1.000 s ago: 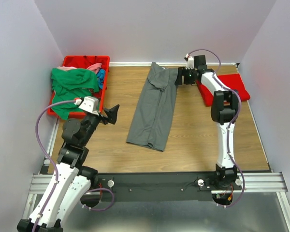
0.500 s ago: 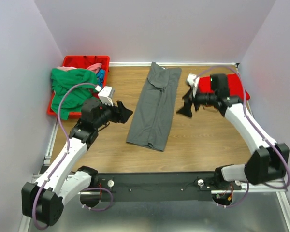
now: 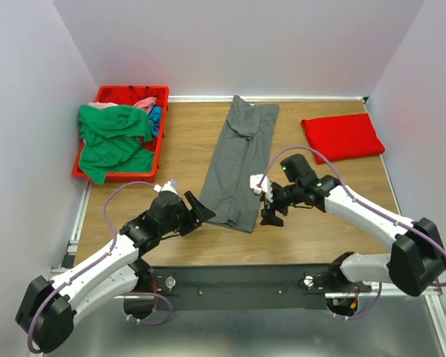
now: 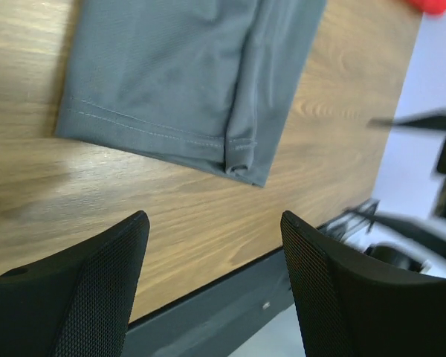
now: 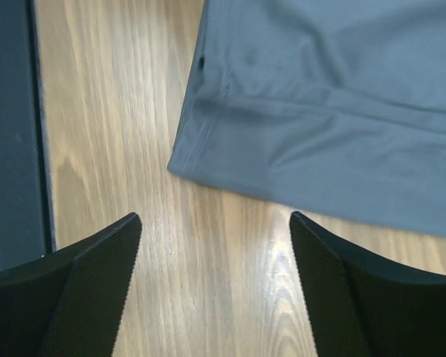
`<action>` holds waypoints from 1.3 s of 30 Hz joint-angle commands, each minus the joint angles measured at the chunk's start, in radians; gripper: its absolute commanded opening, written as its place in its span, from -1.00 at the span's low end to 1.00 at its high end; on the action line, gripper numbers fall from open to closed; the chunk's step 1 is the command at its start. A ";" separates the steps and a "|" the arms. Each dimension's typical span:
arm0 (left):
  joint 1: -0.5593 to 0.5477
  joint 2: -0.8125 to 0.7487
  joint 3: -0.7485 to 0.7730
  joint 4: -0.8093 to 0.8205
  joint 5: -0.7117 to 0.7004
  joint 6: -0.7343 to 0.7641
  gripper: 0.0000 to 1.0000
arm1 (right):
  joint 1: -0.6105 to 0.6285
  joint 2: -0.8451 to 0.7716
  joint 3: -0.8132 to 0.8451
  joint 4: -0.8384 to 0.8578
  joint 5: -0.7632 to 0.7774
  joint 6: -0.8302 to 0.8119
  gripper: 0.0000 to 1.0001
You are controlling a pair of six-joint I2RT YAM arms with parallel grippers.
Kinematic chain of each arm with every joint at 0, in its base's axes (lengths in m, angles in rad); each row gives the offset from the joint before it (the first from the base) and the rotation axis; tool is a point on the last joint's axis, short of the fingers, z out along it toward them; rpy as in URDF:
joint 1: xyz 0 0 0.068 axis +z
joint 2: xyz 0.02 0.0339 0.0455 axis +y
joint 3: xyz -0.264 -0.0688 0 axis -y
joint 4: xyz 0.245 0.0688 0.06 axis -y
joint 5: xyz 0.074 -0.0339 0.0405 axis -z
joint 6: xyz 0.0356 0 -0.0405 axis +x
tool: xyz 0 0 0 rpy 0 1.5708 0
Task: Fold and stack the t-shirts
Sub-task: Fold the tshirt
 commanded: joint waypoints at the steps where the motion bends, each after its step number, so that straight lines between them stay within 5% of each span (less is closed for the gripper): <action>1: -0.008 0.049 0.020 -0.030 -0.151 -0.236 0.59 | 0.108 0.049 -0.039 0.072 0.218 -0.044 0.68; 11: -0.009 0.190 -0.010 -0.025 -0.192 -0.416 0.50 | 0.340 0.250 0.004 0.195 0.416 0.022 0.54; 23: -0.005 0.383 0.027 -0.004 -0.255 -0.471 0.33 | 0.355 0.304 0.004 0.241 0.411 0.066 0.51; 28: -0.002 0.439 0.042 -0.011 -0.281 -0.487 0.07 | 0.355 0.306 0.001 0.244 0.388 0.070 0.48; 39: 0.023 0.520 0.053 0.016 -0.303 -0.437 -0.03 | 0.363 0.355 0.013 0.275 0.393 0.083 0.35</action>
